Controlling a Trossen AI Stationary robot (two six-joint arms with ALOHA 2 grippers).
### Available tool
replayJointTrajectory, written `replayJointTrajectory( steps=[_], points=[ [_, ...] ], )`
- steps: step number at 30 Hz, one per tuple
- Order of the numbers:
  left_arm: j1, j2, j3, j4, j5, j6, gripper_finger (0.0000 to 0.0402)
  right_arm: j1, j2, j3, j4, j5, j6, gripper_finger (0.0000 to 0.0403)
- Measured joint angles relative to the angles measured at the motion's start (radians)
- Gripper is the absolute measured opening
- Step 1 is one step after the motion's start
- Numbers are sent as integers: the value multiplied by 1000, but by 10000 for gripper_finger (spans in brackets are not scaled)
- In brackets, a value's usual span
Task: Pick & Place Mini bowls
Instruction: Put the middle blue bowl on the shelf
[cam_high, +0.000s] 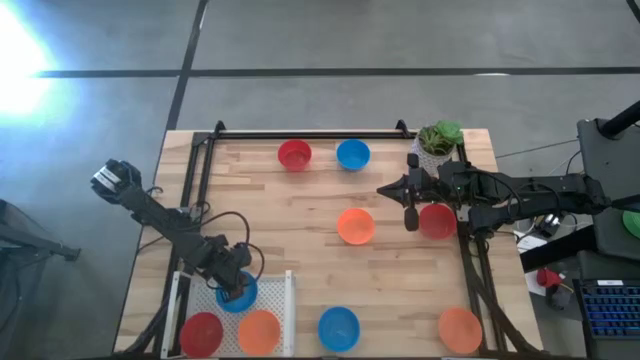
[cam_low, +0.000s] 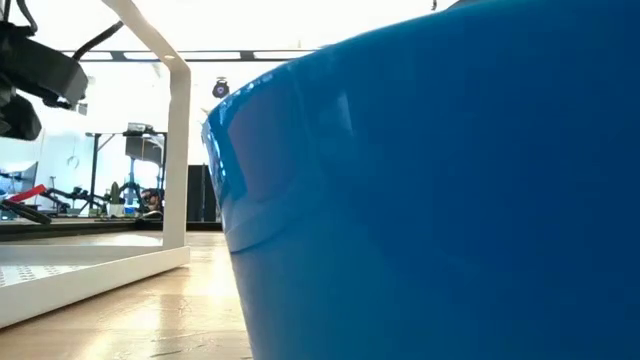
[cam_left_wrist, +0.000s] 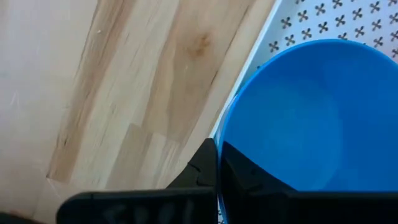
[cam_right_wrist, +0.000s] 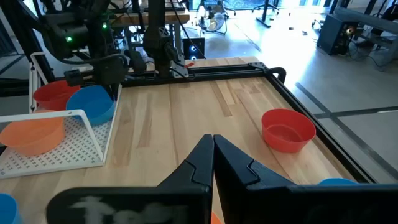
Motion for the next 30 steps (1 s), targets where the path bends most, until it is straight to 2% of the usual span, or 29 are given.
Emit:
replayJointTrajectory(
  steps=[17, 30],
  points=[
    [0, 0, -1, 50, 19, 52, 1, 0, 0, 0, 2, 0, 0, 8],
    [0, 0, -1, 52, 23, 65, 34, 0, 0, 0, 1, 0, 0, 8]
  ],
)
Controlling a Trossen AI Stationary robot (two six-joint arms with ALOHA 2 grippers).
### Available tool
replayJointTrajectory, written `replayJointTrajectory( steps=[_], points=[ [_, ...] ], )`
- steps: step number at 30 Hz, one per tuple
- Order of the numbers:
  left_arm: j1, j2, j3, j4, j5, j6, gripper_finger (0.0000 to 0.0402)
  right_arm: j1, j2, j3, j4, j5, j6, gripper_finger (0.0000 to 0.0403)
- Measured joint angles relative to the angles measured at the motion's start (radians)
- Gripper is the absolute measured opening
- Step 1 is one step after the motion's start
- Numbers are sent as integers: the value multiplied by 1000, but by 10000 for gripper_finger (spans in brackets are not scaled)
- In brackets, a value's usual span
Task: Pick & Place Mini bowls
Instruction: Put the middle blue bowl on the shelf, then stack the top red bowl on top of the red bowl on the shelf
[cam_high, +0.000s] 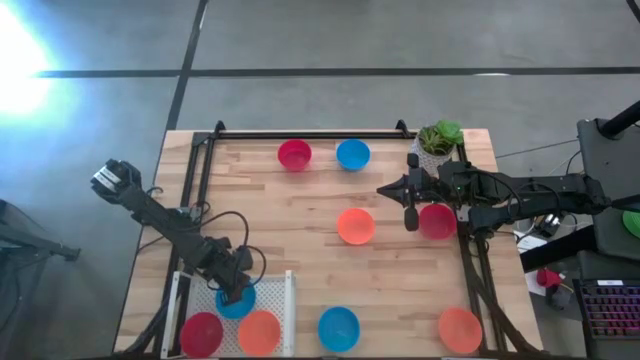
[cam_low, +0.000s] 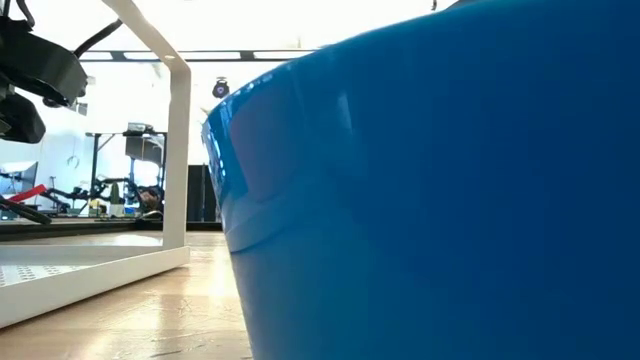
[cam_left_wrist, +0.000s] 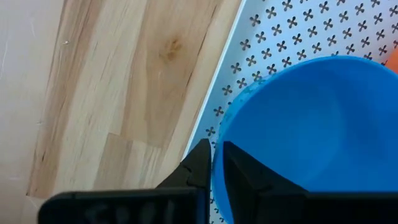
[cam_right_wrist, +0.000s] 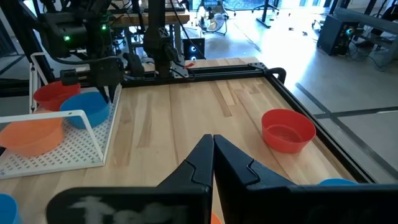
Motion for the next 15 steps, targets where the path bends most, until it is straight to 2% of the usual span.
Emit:
replayJointTrajectory(
  steps=[11, 15],
  points=[
    [3, -25, 25, -49, 8, 32, 35, 0, 0, 0, 1, 0, 0, 8],
    [4, -60, 58, -84, -51, 25, 35, 0, 0, 0, 8, 0, 0, 8]
  ],
)
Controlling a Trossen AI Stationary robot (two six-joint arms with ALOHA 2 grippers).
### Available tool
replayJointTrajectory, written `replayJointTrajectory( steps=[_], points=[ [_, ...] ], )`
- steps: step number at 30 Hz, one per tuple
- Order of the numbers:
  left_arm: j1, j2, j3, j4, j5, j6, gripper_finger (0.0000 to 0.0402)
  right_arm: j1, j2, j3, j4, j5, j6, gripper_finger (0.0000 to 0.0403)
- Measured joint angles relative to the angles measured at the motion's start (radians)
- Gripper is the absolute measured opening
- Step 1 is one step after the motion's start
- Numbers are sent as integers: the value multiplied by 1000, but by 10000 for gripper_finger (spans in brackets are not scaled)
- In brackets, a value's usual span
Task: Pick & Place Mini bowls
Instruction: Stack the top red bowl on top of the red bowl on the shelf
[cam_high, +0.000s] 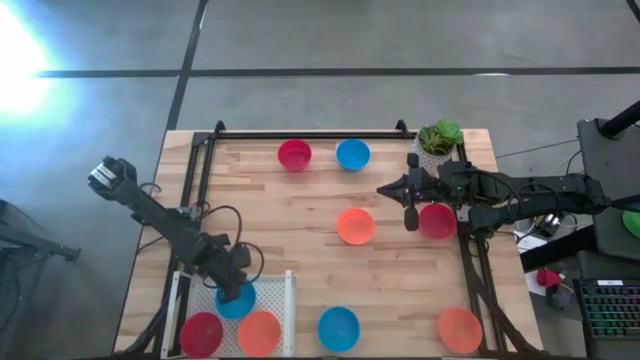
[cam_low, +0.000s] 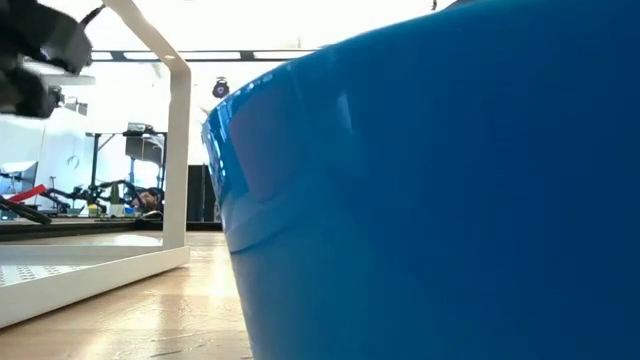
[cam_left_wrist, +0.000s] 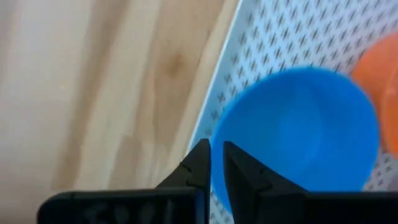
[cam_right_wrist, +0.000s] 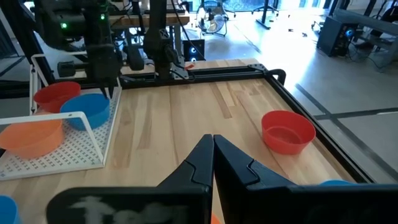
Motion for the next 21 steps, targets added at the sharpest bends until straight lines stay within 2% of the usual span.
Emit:
replayJointTrajectory(
  steps=[6, 10, 18, 21],
  points=[
    [13, -87, 23, -19, -254, -3, 35, 0, 0, 0, 48, 0, -3, 8],
    [52, -146, 30, -20, -426, -74, 35, 0, 0, 0, 71, 1, -4, 8],
    [216, -203, 59, -19, -498, -53, 35, 0, 0, 0, 79, 8, -2, 8],
    [321, -205, 81, -18, -489, 24, 31, -1, 0, 0, 94, 8, -3, 8]
  ],
)
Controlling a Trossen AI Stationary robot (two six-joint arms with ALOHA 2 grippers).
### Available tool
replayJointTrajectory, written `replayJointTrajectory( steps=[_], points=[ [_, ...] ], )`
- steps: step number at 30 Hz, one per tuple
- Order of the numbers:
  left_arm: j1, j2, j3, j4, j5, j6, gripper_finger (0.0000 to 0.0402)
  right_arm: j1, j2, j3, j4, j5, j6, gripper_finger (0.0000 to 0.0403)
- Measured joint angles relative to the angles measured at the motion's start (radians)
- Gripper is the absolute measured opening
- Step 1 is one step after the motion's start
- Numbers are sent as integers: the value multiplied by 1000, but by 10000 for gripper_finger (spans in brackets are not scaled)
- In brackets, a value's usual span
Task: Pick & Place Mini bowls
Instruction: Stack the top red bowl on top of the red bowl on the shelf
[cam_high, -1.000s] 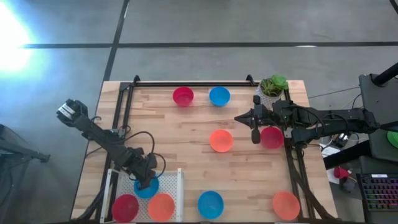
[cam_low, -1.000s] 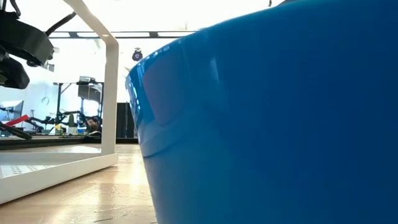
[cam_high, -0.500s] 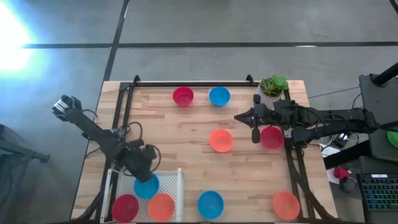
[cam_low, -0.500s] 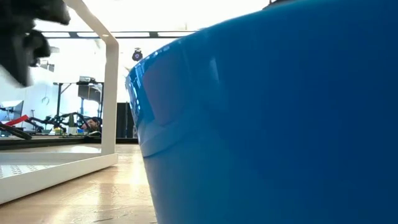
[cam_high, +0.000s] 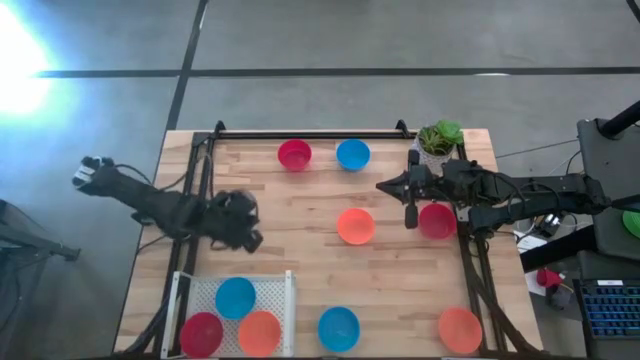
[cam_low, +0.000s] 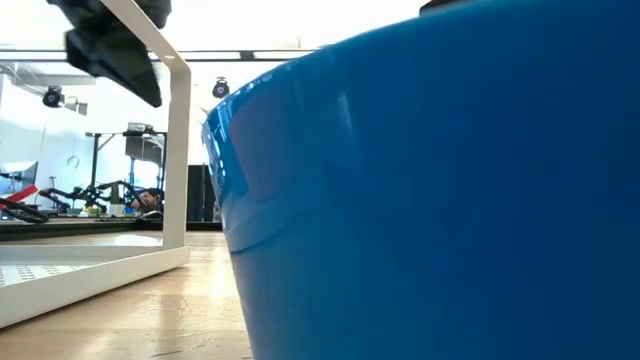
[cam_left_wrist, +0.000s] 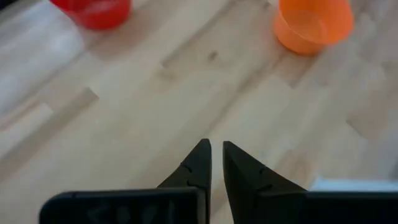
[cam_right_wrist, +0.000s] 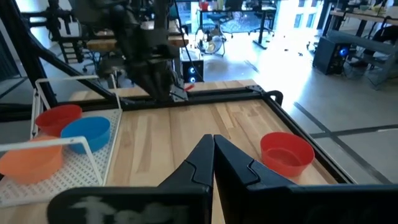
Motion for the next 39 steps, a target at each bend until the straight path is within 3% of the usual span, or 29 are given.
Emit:
replayJointTrajectory(
  steps=[7, 14, 18, 24, 39],
  points=[
    [330, 17, 89, 1, 92, 250, 2, 0, 0, 0, 26, 1, 3, 8],
    [723, 77, 162, 21, 303, 472, 0, 0, 0, 0, 27, 6, 0, 8],
    [864, 155, 201, 28, 383, 617, 0, 0, 1, 0, 27, 71, 0, 8],
    [924, 297, 271, 36, 395, 662, 0, 0, 3, 0, 27, 109, 0, 8],
    [937, 585, 454, 7, 387, 750, 1, 0, 3, 0, 26, 107, -20, 8]
  ],
)
